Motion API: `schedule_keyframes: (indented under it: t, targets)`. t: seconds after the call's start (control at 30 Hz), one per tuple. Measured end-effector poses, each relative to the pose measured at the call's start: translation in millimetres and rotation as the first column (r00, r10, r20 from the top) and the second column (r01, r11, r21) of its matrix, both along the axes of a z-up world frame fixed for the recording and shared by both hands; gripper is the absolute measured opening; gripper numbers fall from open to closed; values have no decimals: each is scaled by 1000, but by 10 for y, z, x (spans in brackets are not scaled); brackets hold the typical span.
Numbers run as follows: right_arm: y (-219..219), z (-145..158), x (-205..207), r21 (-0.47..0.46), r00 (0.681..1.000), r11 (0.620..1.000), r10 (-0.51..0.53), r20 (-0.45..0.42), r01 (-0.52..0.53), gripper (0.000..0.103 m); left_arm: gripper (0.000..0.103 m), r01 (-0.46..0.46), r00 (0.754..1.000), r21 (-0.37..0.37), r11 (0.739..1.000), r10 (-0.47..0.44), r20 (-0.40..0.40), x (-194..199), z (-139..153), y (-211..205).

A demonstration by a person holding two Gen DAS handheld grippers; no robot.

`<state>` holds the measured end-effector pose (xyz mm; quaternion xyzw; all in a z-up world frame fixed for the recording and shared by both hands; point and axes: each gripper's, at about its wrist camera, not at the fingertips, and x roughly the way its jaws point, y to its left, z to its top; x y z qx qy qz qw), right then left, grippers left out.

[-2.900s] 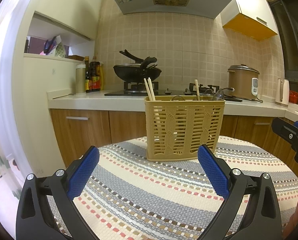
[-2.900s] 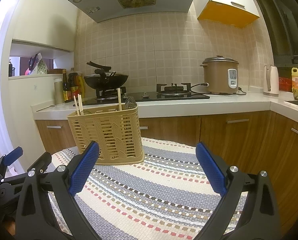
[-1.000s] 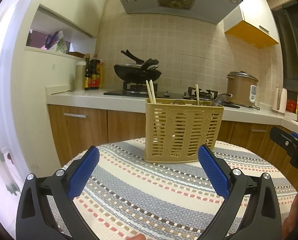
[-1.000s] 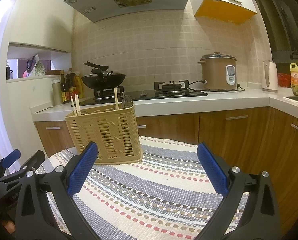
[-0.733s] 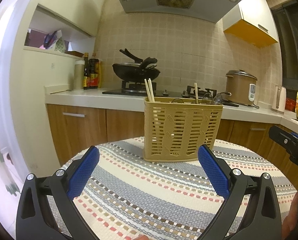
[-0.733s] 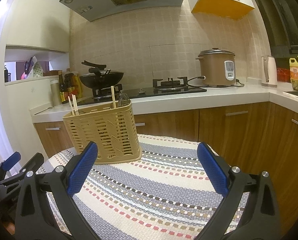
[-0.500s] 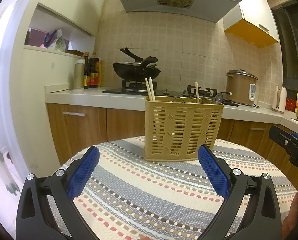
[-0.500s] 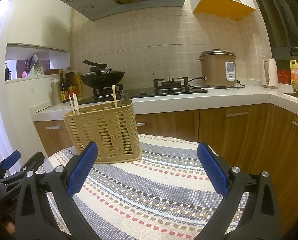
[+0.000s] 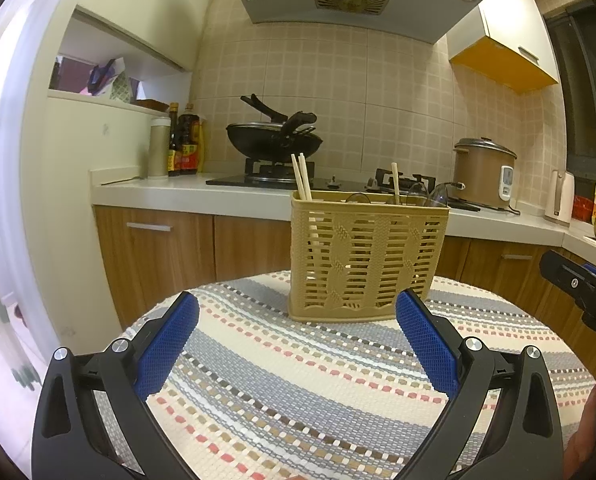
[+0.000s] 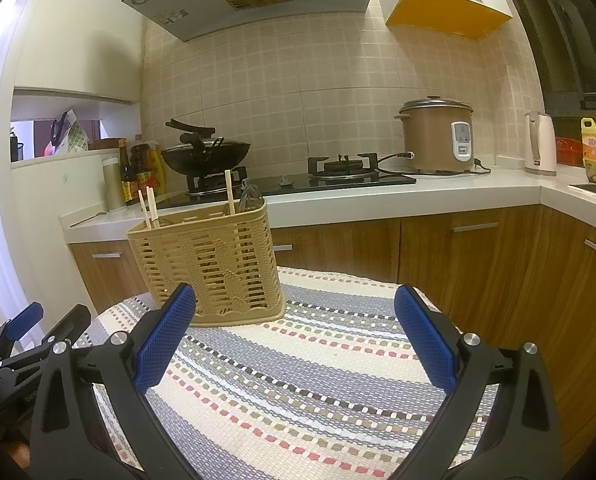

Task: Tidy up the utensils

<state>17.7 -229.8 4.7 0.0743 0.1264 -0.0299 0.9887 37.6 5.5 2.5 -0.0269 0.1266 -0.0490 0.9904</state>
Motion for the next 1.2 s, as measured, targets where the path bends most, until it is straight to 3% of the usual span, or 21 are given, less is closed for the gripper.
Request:
schedule_keyframes:
  t: [1.2]
  targets:
    - [30, -22, 42, -14, 1000, 1000, 5, -12, -6, 95, 96, -7, 1000, -23, 1000, 7, 5, -5, 1, 51]
